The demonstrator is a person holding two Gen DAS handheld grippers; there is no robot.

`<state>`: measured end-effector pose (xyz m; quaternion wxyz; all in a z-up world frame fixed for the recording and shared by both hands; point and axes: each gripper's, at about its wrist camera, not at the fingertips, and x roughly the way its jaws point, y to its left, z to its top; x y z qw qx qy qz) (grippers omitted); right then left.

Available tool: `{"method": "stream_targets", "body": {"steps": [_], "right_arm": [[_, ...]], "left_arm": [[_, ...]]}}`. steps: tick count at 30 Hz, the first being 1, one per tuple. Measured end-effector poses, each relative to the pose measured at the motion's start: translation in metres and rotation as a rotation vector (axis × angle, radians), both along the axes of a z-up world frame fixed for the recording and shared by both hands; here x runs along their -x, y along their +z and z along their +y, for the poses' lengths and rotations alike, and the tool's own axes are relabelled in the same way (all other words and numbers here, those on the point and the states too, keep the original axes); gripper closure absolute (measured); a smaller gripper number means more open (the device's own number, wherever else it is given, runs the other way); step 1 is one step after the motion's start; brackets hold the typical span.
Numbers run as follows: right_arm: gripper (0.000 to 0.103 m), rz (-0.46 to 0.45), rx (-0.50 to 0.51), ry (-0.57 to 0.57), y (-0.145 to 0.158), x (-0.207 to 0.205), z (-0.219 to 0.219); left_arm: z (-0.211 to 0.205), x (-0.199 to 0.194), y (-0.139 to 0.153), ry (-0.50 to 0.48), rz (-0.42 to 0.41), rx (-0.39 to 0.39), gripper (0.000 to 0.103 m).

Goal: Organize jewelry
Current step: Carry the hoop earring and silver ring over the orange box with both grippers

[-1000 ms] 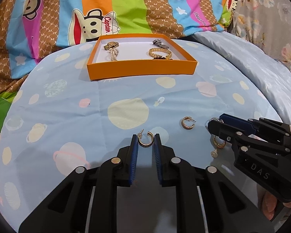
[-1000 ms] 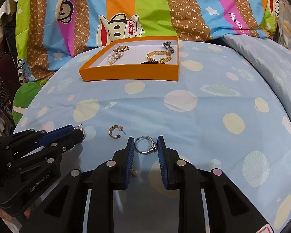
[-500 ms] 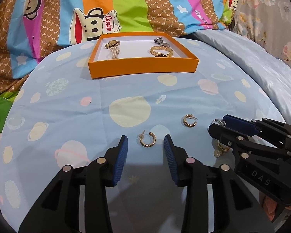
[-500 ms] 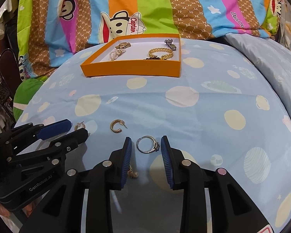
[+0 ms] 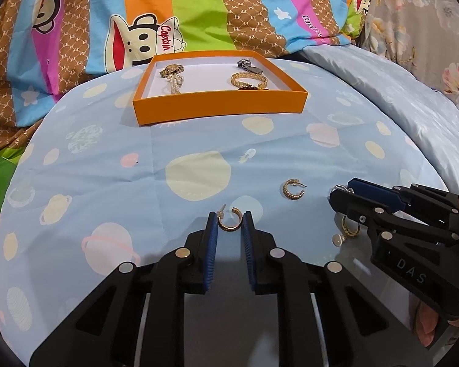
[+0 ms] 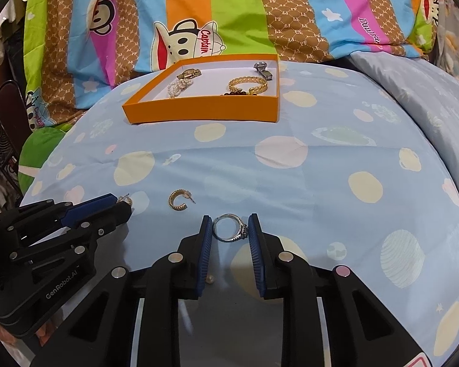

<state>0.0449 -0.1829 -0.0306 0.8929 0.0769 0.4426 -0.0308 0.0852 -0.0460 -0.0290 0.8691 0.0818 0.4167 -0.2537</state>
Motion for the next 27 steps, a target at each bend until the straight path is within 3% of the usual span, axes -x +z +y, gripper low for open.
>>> {"method": "stream_targets", "body": {"steps": [10, 17, 22, 27], "right_arm": [[0.08, -0.043, -0.01, 0.014, 0.014, 0.023, 0.009], [0.08, -0.096, 0.012, 0.058, 0.053, 0.021, 0.005], [0.08, -0.128, -0.015, 0.082, 0.081, -0.017, -0.011], [0.08, -0.126, -0.024, 0.088, 0.087, -0.079, -0.022]], "left_arm": [[0.007, 0.009, 0.011, -0.004, -0.034, 0.002, 0.087], [0.034, -0.009, 0.04, 0.009, -0.018, 0.055, 0.087], [0.044, -0.044, 0.076, 0.054, -0.09, 0.067, 0.087], [0.027, -0.091, 0.098, 0.075, -0.143, 0.07, 0.087]]}}
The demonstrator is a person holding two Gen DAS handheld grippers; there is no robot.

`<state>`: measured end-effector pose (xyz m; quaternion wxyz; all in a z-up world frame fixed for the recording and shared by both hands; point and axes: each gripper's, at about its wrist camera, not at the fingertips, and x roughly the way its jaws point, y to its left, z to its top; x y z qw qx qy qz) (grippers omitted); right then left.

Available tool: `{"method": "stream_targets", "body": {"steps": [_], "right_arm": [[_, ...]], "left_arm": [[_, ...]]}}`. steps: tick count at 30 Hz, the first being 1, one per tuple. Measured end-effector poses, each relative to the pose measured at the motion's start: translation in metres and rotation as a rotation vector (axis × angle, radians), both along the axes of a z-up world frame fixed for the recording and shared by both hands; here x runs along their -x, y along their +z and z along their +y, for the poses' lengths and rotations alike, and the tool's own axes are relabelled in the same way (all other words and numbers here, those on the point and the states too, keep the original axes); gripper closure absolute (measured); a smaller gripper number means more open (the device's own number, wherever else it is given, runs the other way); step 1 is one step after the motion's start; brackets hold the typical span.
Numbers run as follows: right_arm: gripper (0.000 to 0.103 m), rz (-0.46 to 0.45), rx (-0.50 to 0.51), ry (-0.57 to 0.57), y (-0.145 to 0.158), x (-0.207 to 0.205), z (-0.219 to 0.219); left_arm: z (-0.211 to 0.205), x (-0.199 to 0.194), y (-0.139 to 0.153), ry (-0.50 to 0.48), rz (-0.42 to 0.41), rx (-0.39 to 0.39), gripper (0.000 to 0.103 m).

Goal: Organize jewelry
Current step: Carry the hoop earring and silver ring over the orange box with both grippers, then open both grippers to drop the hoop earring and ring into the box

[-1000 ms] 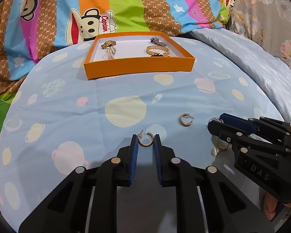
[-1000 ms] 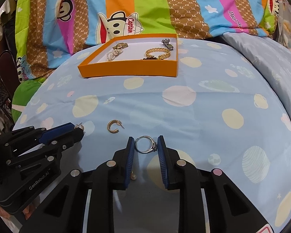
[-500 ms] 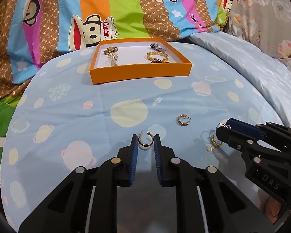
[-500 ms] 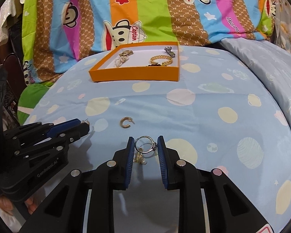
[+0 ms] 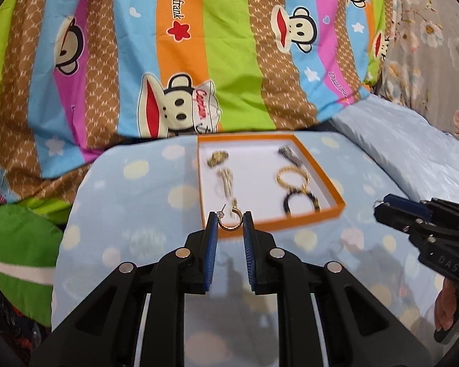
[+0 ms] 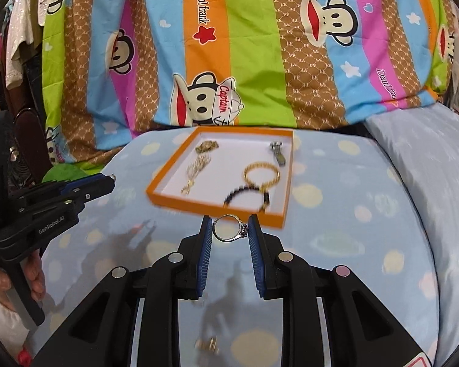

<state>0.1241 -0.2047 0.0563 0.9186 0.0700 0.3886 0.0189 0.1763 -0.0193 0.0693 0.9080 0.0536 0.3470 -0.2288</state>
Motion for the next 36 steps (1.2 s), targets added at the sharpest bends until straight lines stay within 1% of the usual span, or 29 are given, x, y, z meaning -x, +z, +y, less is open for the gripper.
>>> {"method": "stream_targets", "body": {"steps": [3, 7, 12, 16, 21, 26, 30, 31, 32, 33, 34, 35, 36], "right_arm": [[0.08, 0.02, -0.017, -0.008, -0.002, -0.04, -0.008], [0.08, 0.044, -0.046, -0.019, -0.009, -0.088, -0.018], [0.08, 0.089, -0.069, -0.035, -0.027, -0.14, -0.027], [0.08, 0.125, -0.076, -0.042, -0.041, -0.17, -0.032], [0.08, 0.135, -0.058, -0.039, -0.049, -0.189, -0.032], [0.08, 0.165, -0.022, -0.028, -0.057, -0.204, -0.027], [0.079, 0.184, -0.011, -0.011, -0.064, -0.212, -0.026], [0.079, 0.179, -0.016, -0.015, -0.065, -0.212, -0.028], [0.077, 0.176, -0.018, -0.023, -0.065, -0.212, -0.029], [0.071, 0.176, -0.025, -0.031, -0.066, -0.212, -0.031], [0.07, 0.17, -0.035, -0.037, -0.066, -0.211, -0.034], [0.065, 0.163, -0.045, -0.045, -0.065, -0.21, -0.036], [0.063, 0.157, -0.054, -0.047, -0.064, -0.209, -0.037]], "left_arm": [[-0.017, -0.034, 0.001, 0.002, 0.008, 0.016, 0.087], [-0.044, -0.071, -0.008, -0.001, 0.011, -0.006, 0.087], [-0.073, -0.114, -0.024, -0.009, 0.037, -0.015, 0.087], [-0.085, -0.138, -0.034, -0.001, 0.051, -0.031, 0.087], [-0.091, -0.155, -0.038, 0.002, 0.054, -0.043, 0.087], [-0.1, -0.167, -0.047, -0.004, 0.081, -0.076, 0.087], [-0.101, -0.173, -0.053, -0.013, 0.112, -0.077, 0.087], [-0.1, -0.175, -0.055, -0.015, 0.125, -0.063, 0.085], [-0.098, -0.177, -0.056, -0.009, 0.135, -0.06, 0.083], [-0.097, -0.179, -0.058, -0.006, 0.143, -0.052, 0.078], [-0.095, -0.18, -0.059, -0.003, 0.148, -0.042, 0.074], [-0.094, -0.181, -0.059, 0.004, 0.151, -0.032, 0.073], [-0.092, -0.182, -0.059, 0.01, 0.155, -0.024, 0.07]]}}
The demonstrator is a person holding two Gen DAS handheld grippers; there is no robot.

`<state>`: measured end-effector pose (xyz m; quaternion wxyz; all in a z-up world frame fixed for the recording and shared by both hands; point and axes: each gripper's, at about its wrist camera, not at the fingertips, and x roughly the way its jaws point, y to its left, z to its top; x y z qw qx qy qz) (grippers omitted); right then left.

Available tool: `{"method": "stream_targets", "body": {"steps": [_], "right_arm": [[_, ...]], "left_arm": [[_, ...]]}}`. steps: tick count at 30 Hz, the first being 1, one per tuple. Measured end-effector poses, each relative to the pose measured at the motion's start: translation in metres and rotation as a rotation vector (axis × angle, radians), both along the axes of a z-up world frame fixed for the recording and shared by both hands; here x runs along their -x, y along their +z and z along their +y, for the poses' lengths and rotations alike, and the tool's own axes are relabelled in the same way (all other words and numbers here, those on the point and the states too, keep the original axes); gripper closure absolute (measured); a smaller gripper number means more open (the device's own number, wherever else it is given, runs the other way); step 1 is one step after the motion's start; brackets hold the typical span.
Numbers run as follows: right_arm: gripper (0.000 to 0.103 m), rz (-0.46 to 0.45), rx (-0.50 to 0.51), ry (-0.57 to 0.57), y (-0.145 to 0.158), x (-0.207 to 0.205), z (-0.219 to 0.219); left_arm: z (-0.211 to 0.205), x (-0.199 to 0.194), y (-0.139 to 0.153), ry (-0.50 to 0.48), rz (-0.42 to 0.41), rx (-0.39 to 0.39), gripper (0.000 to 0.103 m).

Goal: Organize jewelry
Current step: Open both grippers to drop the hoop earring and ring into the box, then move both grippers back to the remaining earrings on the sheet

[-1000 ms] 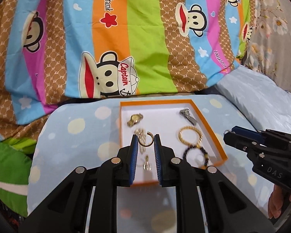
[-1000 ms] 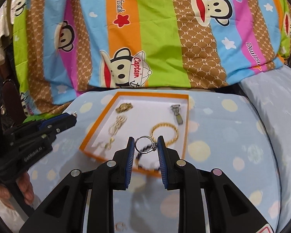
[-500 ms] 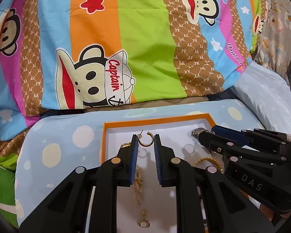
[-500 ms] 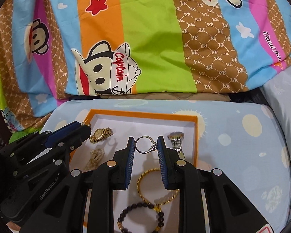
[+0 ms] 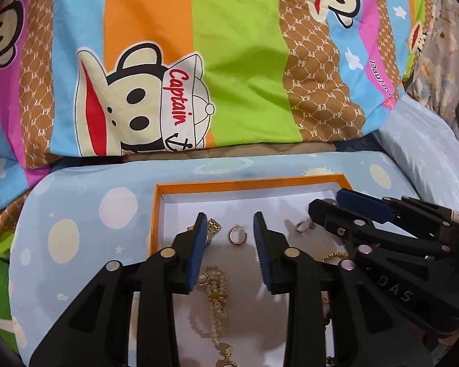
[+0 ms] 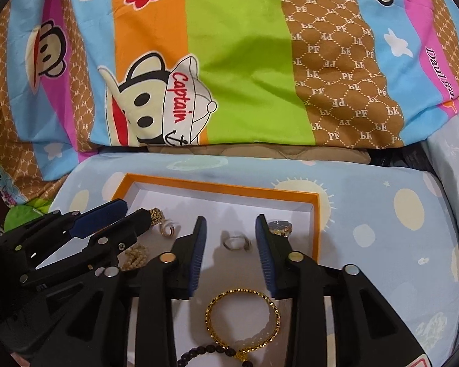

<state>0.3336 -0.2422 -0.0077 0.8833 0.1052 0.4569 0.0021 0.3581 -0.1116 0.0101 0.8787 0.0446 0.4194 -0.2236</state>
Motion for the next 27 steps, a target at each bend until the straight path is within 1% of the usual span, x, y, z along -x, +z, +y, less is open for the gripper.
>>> {"method": "stream_targets", "body": {"steps": [2, 4, 8, 10, 12, 16, 17, 19, 21, 24, 26, 27], "right_arm": [[0.063, -0.02, -0.01, -0.002, 0.004, 0.004, -0.002], [0.063, -0.043, -0.017, -0.009, 0.012, 0.011, -0.005], [0.063, -0.075, -0.052, -0.018, 0.027, 0.033, -0.01], [0.063, -0.096, -0.046, -0.018, 0.035, 0.049, -0.01], [0.063, -0.123, -0.025, -0.018, 0.045, 0.072, -0.01], [0.063, -0.171, 0.029, -0.023, 0.058, 0.125, -0.003], [0.063, -0.18, 0.051, -0.027, 0.059, 0.138, 0.0], [0.063, -0.191, 0.097, -0.032, 0.059, 0.166, 0.008], [0.063, -0.178, 0.123, -0.035, 0.055, 0.19, 0.015], [0.062, -0.162, 0.115, -0.02, 0.044, 0.224, 0.025], [0.062, -0.155, 0.113, -0.019, 0.037, 0.243, 0.03], [0.062, -0.153, 0.108, -0.022, 0.033, 0.251, 0.033]], "left_arm": [[0.004, -0.002, 0.0, 0.0, 0.021, 0.032, 0.068], [0.007, 0.0, 0.002, 0.009, 0.02, 0.043, 0.068], [0.018, 0.012, 0.016, 0.02, 0.002, 0.074, 0.068], [0.025, 0.027, 0.027, 0.02, -0.031, 0.077, 0.068], [0.03, 0.046, 0.038, 0.019, -0.077, 0.062, 0.068], [0.038, 0.099, 0.055, 0.009, -0.169, -0.002, 0.068], [0.04, 0.11, 0.056, 0.011, -0.185, -0.016, 0.068], [0.042, 0.138, 0.057, 0.024, -0.221, -0.069, 0.068], [0.043, 0.163, 0.054, 0.032, -0.254, -0.117, 0.068], [0.046, 0.191, 0.048, 0.038, -0.273, -0.163, 0.068], [0.049, 0.211, 0.041, 0.036, -0.254, -0.169, 0.067], [0.051, 0.217, 0.037, 0.036, -0.244, -0.167, 0.063]]}}
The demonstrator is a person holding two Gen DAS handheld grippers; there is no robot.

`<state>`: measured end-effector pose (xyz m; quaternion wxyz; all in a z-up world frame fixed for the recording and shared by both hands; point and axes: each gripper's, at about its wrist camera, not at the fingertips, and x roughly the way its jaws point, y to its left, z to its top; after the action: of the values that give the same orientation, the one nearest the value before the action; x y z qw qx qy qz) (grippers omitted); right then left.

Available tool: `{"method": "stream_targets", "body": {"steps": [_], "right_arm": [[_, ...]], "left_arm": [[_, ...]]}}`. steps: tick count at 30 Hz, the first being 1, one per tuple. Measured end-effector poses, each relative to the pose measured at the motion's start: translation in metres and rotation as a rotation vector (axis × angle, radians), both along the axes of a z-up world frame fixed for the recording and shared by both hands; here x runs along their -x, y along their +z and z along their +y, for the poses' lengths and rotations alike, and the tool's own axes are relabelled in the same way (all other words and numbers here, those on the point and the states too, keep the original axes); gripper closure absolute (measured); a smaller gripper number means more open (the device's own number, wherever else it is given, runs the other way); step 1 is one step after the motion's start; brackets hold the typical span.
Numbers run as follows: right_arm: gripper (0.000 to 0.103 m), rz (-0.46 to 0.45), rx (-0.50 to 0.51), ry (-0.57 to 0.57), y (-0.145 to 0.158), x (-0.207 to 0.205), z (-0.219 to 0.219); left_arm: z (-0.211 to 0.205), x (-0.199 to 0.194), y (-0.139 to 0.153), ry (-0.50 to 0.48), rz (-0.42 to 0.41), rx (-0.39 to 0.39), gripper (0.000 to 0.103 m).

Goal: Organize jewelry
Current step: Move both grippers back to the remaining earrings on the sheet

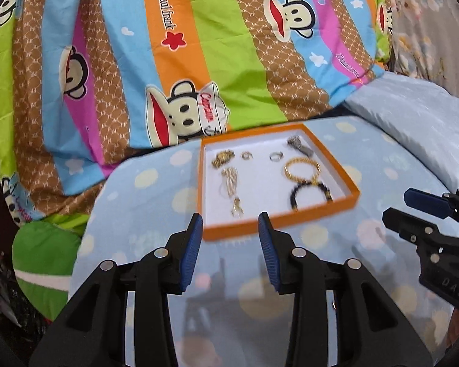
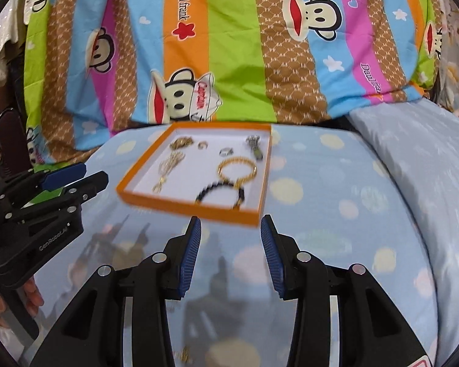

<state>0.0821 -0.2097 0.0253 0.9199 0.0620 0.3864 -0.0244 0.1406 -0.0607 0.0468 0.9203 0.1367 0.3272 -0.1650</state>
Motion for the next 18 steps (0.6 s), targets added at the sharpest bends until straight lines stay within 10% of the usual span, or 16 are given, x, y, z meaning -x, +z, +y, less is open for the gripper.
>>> {"method": "stream_targets", "body": {"steps": [18], "right_arm": [[0.055, 0.064, -0.037, 0.052, -0.046, 0.074, 0.035]], "left_arm": [[0.03, 0.035, -0.071, 0.101, 0.16, 0.034, 0.059]]}}
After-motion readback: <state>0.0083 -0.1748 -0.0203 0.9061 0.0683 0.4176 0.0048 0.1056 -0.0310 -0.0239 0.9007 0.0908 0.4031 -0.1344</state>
